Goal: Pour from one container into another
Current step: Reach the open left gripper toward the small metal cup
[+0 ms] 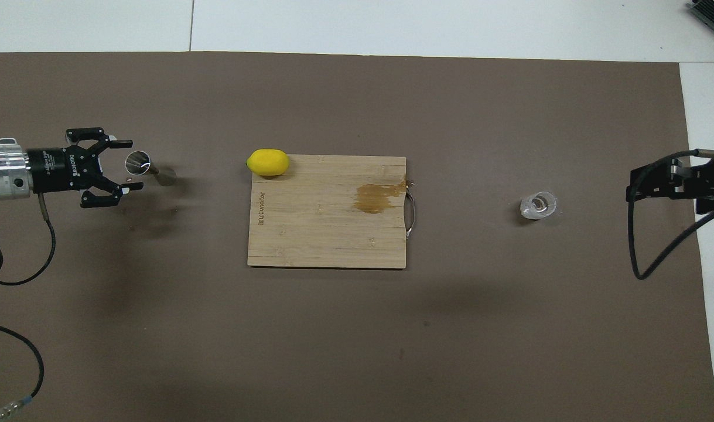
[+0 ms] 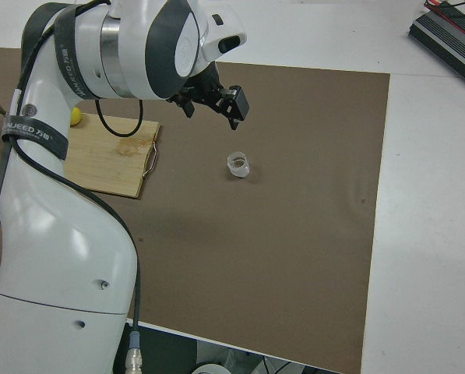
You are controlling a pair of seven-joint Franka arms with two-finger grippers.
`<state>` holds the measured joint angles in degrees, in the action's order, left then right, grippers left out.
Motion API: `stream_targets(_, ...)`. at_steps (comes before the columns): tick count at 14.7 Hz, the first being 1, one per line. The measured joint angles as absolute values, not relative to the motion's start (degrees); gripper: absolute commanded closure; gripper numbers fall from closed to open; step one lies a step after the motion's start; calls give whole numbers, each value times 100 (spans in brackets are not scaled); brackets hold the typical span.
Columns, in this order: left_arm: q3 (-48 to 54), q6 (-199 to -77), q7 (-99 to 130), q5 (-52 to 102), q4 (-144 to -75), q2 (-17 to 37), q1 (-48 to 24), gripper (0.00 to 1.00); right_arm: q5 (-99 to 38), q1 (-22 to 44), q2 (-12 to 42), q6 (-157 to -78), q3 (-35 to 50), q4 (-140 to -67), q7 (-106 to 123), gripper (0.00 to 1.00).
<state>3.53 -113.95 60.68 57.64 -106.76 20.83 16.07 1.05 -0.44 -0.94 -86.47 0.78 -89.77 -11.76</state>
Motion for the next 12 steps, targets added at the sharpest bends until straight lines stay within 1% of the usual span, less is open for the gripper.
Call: stream_targets(12,356,-11381,6067,5795,-10776,2055,1603,19,105,-45,-94,-8648,78,-8977,-1176,1)
